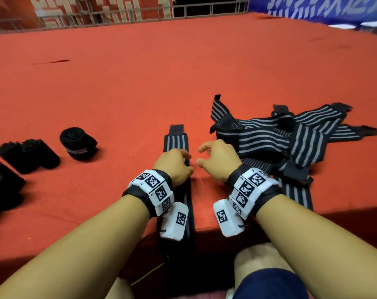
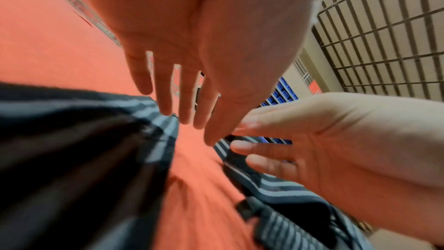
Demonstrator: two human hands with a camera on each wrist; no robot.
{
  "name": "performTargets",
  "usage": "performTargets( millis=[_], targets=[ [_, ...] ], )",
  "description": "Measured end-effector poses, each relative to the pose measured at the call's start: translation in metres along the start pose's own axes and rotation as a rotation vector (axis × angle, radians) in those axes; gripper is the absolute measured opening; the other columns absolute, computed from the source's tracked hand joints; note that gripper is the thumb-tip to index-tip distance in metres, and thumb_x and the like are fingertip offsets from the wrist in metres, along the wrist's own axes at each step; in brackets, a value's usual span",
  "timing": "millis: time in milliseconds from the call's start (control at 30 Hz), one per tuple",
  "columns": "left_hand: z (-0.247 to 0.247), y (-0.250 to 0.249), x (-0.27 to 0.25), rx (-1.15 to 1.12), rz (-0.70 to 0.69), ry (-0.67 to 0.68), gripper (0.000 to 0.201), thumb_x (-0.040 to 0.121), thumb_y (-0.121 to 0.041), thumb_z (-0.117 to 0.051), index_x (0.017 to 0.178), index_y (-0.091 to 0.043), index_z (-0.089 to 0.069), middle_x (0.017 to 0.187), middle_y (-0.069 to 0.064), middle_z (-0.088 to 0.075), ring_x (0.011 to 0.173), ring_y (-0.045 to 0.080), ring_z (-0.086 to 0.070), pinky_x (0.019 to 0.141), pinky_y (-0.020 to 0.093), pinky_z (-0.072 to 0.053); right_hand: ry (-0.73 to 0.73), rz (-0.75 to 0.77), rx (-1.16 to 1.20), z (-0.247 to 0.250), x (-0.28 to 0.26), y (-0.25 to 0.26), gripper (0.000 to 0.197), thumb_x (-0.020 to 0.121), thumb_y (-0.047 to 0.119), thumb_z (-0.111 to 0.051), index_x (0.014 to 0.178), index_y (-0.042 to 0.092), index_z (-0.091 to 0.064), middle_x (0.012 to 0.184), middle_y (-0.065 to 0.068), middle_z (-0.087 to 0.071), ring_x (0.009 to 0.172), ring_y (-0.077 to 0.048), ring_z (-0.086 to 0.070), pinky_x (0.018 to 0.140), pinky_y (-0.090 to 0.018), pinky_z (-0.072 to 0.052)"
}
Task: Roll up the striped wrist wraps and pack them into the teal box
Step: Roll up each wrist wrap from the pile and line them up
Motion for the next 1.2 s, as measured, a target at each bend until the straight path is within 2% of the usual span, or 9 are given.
performTargets(
  millis=[200, 333, 433, 600, 767, 867, 1000, 1067, 1200],
  targets=[
    [-0.018, -0.087, -0.004, -0.31, -0.187, -0.019, 0.036, 0.088, -0.025, -0.075, 0.122, -0.03, -0.067, 0.115, -0.008, -0.07, 0.092, 0.011, -0.068, 0.091, 0.026, -0.051, -0.336, -0.161, 0.166, 0.083, -0.029, -0.078, 0.026, 0.085, 0.019, -0.075, 0.111, 0.017, -0.073, 0.108, -0.003, -0.074, 0.105, -0.023, -0.067, 0.098, -0.035, -0.05],
    [-0.036, -0.155, 0.003, -0.254, -0.345, 0.013, 0.044, 0.089, -0.022, -0.073, 0.132, -0.025, -0.063, 0.148, -0.003, -0.05, 0.12, 0.021, -0.06, 0.108, 0.033, -0.044, -0.443, -0.26, 0.186, 0.118, -0.046, -0.126, 0.03, 0.087, 0.015, -0.07, 0.117, 0.02, -0.07, 0.119, -0.004, -0.07, 0.11, -0.025, -0.065, 0.097, -0.03, -0.046],
    [-0.054, -0.19, 0.015, -0.189, -0.391, 0.038, 0.055, 0.092, -0.024, -0.071, 0.144, -0.024, -0.052, 0.158, -0.004, -0.039, 0.14, 0.018, -0.044, 0.118, 0.034, -0.034, -0.392, -0.293, 0.183, 0.125, -0.055, -0.15, 0.041, 0.09, 0.012, -0.066, 0.13, 0.019, -0.062, 0.127, -0.007, -0.066, 0.117, -0.027, -0.061, 0.099, -0.029, -0.043],
    [-0.086, -0.213, 0.039, -0.051, -0.292, 0.133, 0.075, 0.091, -0.04, -0.071, 0.153, -0.024, -0.033, 0.152, 0.003, -0.047, 0.125, 0.027, -0.059, 0.109, 0.043, -0.045, -0.288, -0.298, 0.231, 0.123, -0.057, -0.175, 0.06, 0.09, 0.013, -0.065, 0.147, 0.019, -0.047, 0.134, -0.008, -0.064, 0.125, -0.026, -0.058, 0.107, -0.03, -0.043],
    [-0.094, -0.215, 0.048, 0.12, -0.312, 0.077, 0.081, 0.089, -0.043, -0.071, 0.156, -0.026, -0.028, 0.158, 0.0, -0.038, 0.139, 0.023, -0.046, 0.112, 0.043, -0.042, -0.205, -0.268, 0.23, 0.118, -0.058, -0.179, 0.063, 0.092, 0.01, -0.06, 0.152, 0.02, -0.04, 0.131, -0.008, -0.065, 0.125, -0.024, -0.056, 0.098, -0.016, -0.03],
    [-0.094, -0.211, 0.054, 0.175, -0.3, 0.069, 0.076, 0.09, -0.04, -0.071, 0.153, -0.027, -0.032, 0.154, 0.0, -0.041, 0.137, 0.024, -0.047, 0.111, 0.043, -0.042, -0.179, -0.226, 0.232, 0.115, -0.058, -0.174, 0.065, 0.091, 0.008, -0.058, 0.152, 0.022, -0.04, 0.131, -0.01, -0.066, 0.126, -0.024, -0.056, 0.107, -0.024, -0.034],
    [-0.092, -0.21, 0.056, 0.187, -0.307, 0.042, 0.059, 0.091, -0.038, -0.071, 0.142, -0.022, -0.047, 0.141, 0.002, -0.047, 0.126, 0.025, -0.054, 0.103, 0.04, -0.045, -0.103, -0.161, 0.234, 0.108, -0.057, -0.171, 0.067, 0.09, 0.001, -0.054, 0.151, 0.027, -0.042, 0.164, 0.001, -0.03, 0.132, -0.019, -0.054, 0.113, -0.022, -0.031],
    [-0.092, -0.209, 0.057, 0.19, -0.329, 0.049, 0.052, 0.091, -0.036, -0.071, 0.135, -0.02, -0.048, 0.138, 0.001, -0.048, 0.121, 0.025, -0.056, 0.096, 0.038, -0.046, -0.071, -0.146, 0.234, 0.106, -0.055, -0.169, 0.069, 0.09, -0.001, -0.052, 0.151, 0.031, -0.043, 0.166, 0.007, -0.02, 0.124, -0.016, -0.059, 0.107, -0.017, -0.033],
    [-0.096, -0.209, 0.058, 0.162, -0.328, 0.069, 0.056, 0.088, -0.031, -0.074, 0.132, -0.018, -0.042, 0.129, 0.007, -0.057, 0.114, 0.029, -0.058, 0.09, 0.04, -0.048, 0.026, -0.137, 0.216, 0.098, -0.053, -0.165, 0.078, 0.09, -0.003, -0.047, 0.156, 0.036, -0.032, 0.167, 0.013, -0.014, 0.133, -0.019, -0.052, 0.116, -0.026, -0.032]
  ],
)
Point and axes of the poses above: each hand's wrist, its own x-axis towards the middle knuckle, its own z-axis out of the back of the hand, y = z × x, the point moved 8 cm from there along x, towards the middle knuckle
